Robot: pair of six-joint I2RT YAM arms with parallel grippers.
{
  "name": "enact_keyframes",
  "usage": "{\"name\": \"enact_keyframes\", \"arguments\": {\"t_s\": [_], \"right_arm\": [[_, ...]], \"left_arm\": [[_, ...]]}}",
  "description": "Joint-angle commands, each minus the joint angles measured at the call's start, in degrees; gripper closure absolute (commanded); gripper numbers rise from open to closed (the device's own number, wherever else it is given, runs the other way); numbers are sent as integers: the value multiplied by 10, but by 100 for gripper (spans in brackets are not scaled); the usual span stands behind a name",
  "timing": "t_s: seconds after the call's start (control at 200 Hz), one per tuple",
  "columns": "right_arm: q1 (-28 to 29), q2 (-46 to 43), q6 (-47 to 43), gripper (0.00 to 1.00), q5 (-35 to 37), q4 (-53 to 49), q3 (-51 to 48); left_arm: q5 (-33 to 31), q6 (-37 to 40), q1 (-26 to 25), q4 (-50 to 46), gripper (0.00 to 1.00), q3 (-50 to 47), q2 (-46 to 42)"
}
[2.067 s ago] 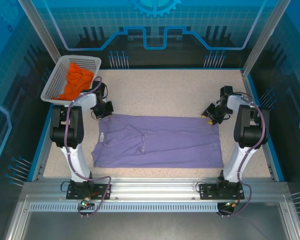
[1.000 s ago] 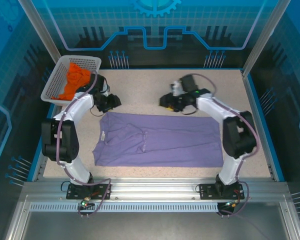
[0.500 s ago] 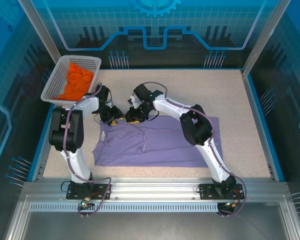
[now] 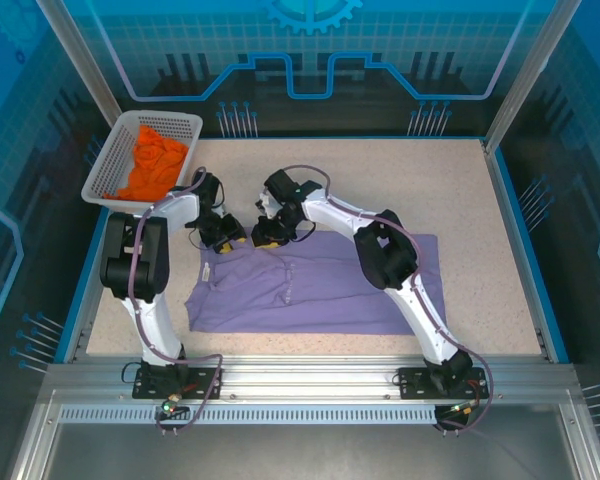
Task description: Fold and stack the t-shirts
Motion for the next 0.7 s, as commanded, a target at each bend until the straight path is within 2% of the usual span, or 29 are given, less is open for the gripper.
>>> {"name": "enact_keyframes", "arguments": {"t_s": [0.0, 0.28, 0.695], "right_arm": [[13, 12, -15, 70, -13, -24, 23], [18, -1, -30, 83, -18, -36, 20], [27, -59, -71, 89, -22, -37, -43]], "left_arm": [[-10, 12, 3, -19, 59, 16, 14], [-25, 13, 3, -26, 59, 16, 18], [-44, 18, 3, -30, 59, 21, 24]]}}
